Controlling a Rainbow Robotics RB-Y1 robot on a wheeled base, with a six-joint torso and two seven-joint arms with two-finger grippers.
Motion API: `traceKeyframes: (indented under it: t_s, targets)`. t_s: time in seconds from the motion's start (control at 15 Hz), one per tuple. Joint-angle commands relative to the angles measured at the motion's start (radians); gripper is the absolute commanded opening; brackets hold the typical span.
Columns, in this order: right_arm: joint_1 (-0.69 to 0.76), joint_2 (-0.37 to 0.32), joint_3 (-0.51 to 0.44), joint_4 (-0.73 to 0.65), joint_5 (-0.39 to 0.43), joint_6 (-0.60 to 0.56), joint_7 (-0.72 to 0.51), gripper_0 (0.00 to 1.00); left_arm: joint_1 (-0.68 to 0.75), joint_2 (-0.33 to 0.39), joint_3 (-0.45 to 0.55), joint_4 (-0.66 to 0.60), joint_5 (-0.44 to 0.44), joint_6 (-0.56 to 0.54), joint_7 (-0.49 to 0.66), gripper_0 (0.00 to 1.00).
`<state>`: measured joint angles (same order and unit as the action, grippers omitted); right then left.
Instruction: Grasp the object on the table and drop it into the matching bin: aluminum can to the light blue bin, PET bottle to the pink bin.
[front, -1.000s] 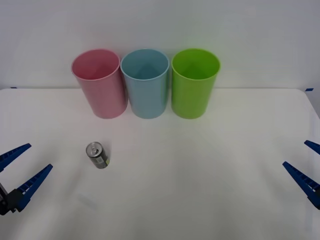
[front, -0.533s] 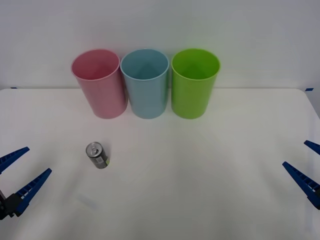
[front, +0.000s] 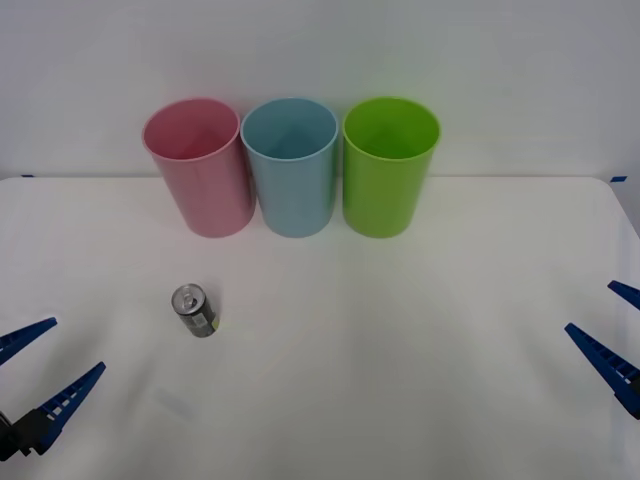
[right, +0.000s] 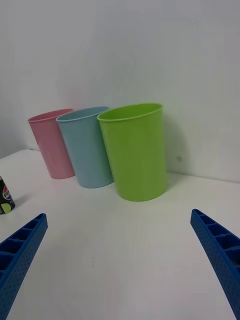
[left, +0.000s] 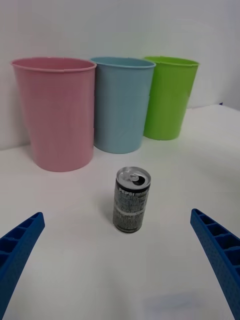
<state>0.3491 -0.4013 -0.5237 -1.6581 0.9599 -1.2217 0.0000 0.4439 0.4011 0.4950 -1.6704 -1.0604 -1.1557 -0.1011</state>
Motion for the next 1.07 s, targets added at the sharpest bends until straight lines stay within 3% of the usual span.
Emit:
traceKeyframes:
  t_s: [0.07, 1.07]
  targets:
    - [0.000, 0.000, 0.000, 0.000, 0.000, 0.000, 0.000, 1.00, 0.006, 0.004, -0.001, 0.000, -0.041, 0.013, -0.014, 1.00]
    - [0.000, 0.000, 0.000, 0.000, 0.000, 0.000, 0.000, 1.00, -0.024, -0.008, -0.121, 0.024, -0.055, 0.123, 0.035, 1.00]
